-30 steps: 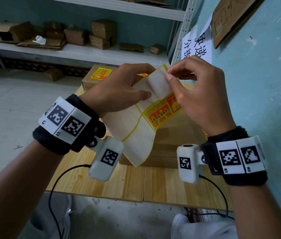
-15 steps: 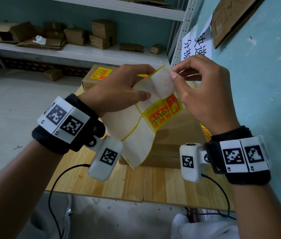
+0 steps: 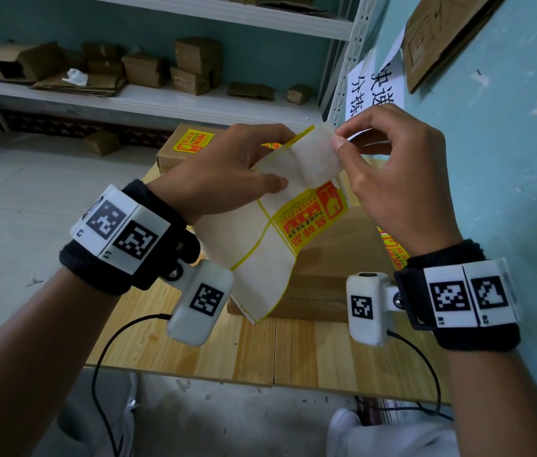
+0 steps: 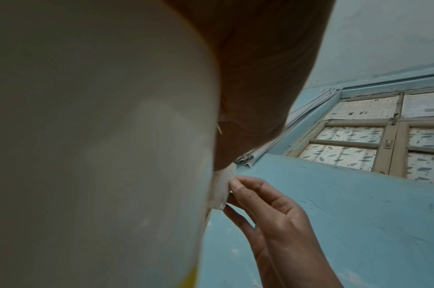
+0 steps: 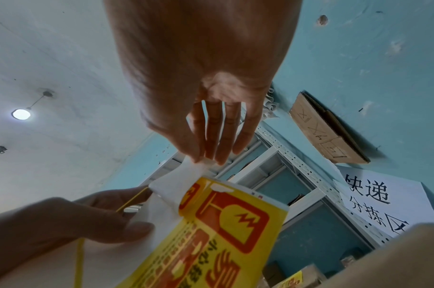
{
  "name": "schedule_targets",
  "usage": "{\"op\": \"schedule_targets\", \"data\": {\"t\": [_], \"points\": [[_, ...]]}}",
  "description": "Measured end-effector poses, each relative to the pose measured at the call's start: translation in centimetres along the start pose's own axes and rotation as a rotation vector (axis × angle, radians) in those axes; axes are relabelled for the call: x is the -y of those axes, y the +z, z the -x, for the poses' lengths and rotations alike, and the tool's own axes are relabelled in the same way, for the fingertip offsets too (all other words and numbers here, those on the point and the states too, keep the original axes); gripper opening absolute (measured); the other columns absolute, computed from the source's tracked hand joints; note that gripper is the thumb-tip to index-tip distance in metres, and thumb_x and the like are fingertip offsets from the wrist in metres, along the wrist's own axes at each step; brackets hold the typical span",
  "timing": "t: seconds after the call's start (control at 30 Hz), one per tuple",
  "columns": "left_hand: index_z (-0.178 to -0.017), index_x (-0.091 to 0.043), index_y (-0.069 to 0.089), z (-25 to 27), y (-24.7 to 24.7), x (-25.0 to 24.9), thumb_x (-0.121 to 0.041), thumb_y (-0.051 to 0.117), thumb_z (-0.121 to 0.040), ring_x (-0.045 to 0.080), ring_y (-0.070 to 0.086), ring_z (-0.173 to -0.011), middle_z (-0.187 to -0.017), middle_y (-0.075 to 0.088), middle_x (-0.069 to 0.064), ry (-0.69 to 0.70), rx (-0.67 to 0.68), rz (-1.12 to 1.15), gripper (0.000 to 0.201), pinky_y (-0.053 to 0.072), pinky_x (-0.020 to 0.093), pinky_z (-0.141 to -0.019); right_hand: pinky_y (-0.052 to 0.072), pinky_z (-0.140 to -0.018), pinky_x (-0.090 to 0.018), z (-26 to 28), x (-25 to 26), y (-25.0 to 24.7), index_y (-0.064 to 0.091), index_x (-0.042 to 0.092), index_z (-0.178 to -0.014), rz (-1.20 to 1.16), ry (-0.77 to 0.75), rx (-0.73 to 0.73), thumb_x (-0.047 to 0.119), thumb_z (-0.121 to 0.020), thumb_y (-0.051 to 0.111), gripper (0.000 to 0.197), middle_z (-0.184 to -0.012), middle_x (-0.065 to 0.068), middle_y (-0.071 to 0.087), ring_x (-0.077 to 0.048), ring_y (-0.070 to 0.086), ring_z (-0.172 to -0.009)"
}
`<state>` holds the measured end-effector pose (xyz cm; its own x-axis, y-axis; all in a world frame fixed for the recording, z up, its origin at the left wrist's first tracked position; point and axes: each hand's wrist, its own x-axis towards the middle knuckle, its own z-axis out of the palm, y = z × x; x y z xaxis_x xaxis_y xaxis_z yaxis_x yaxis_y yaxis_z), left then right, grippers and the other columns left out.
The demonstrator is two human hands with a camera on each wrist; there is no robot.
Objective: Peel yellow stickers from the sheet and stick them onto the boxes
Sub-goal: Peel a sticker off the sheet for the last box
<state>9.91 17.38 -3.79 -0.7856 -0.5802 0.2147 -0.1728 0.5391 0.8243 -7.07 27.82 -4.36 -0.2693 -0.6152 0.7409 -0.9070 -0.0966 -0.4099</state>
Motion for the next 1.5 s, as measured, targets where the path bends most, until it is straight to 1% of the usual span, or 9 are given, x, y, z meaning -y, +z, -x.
{"op": "schedule_targets", "data": {"t": [0.13,0.23,0.37,0.67,0.83,1.03,1.2,1.37,1.5], "points": [[-0.121,-0.023,0.062,0.1,0.0,-0.1,-0.002,0.064,-0.088,0.013,0.072,-0.089,-0.101,0.074,-0.005,0.005,0.002,0.007,0.040,0.061,0.042,-0.078,0.053,-0.079,-0.015,-0.1,-0.2,-0.2,0.070,0.009,-0.092,0.003,0.003,-0.014,0.018,-0.092,0.064,0.011,-0.093,-0.002,0.068,-0.010,0.065,-0.085],[-0.121,-0.021,0.062,0.1,0.0,-0.1,-0.001,0.064,-0.087,0.016,0.072,-0.091,-0.102,0.075,-0.003,0.013,0.004,0.008,0.040,0.060,0.045,-0.080,0.054,-0.079,-0.020,-0.1,-0.4,-0.3,0.069,0.010,-0.091,0.008,0.010,-0.024,0.019,-0.092,0.064,0.010,-0.092,-0.001,0.068,-0.012,0.066,-0.084],[-0.120,-0.021,0.062,0.0,0.0,0.0,-0.001,0.064,-0.087,0.020,0.072,-0.093,-0.105,0.074,-0.001,0.015,0.005,0.013,0.039,0.059,0.048,-0.081,0.054,-0.079,-0.018,-0.2,-0.5,-0.3,0.070,0.010,-0.091,-0.002,0.018,-0.035,0.018,-0.092,0.064,0.010,-0.092,-0.001,0.068,-0.012,0.066,-0.084],[-0.119,-0.016,0.062,0.1,0.0,-0.1,0.001,0.063,-0.087,0.020,0.073,-0.090,-0.102,0.075,0.001,0.026,0.004,0.007,0.036,0.059,0.047,-0.079,0.052,-0.078,-0.013,-0.2,-0.8,-0.6,0.070,0.010,-0.093,-0.001,0.025,-0.048,0.018,-0.092,0.063,0.010,-0.093,-0.002,0.070,-0.011,0.066,-0.084],[-0.117,-0.016,0.063,0.1,0.0,-0.1,0.002,0.063,-0.087,0.022,0.073,-0.089,-0.100,0.075,0.001,0.026,0.005,0.011,0.035,0.059,0.048,-0.078,0.054,-0.078,-0.017,-0.2,-0.8,-0.9,0.070,0.011,-0.092,-0.001,0.026,-0.058,0.018,-0.091,0.063,0.010,-0.092,-0.001,0.069,-0.013,0.067,-0.083],[-0.114,-0.017,0.063,0.1,0.0,0.0,0.003,0.063,-0.087,0.024,0.072,-0.091,-0.102,0.075,0.002,0.028,0.009,0.026,0.033,0.058,0.051,-0.080,0.050,-0.077,-0.008,-0.2,-0.9,-1.2,0.070,0.010,-0.095,0.003,0.041,-0.059,0.019,-0.092,0.064,0.011,-0.093,0.001,0.069,-0.011,0.067,-0.084],[-0.115,-0.020,0.063,0.1,-0.1,0.1,0.001,0.063,-0.087,0.021,0.073,-0.090,-0.103,0.075,0.000,0.020,0.016,0.021,0.035,0.059,0.051,-0.079,0.053,-0.078,-0.011,-0.2,-1.1,-1.4,0.071,0.010,-0.095,-0.008,0.056,-0.074,0.018,-0.091,0.064,0.011,-0.093,-0.002,0.070,-0.012,0.067,-0.084],[-0.114,-0.020,0.064,0.1,-0.1,0.0,0.000,0.064,-0.087,0.023,0.073,-0.089,-0.101,0.075,0.001,0.021,0.007,0.007,0.034,0.059,0.051,-0.078,0.054,-0.079,-0.016,-0.3,-1.3,-1.6,0.071,0.011,-0.094,-0.004,0.069,-0.091,0.018,-0.091,0.064,0.010,-0.093,-0.002,0.070,-0.014,0.068,-0.085],[-0.116,-0.018,0.064,0.1,-0.1,0.0,0.001,0.064,-0.087,0.024,0.072,-0.091,-0.103,0.075,0.003,0.028,0.004,-0.002,0.034,0.058,0.051,-0.079,0.054,-0.078,-0.015,-0.3,-1.4,-1.7,0.071,0.011,-0.094,-0.006,0.074,-0.099,0.018,-0.090,0.064,0.011,-0.094,-0.002,0.070,-0.014,0.068,-0.084]]}}
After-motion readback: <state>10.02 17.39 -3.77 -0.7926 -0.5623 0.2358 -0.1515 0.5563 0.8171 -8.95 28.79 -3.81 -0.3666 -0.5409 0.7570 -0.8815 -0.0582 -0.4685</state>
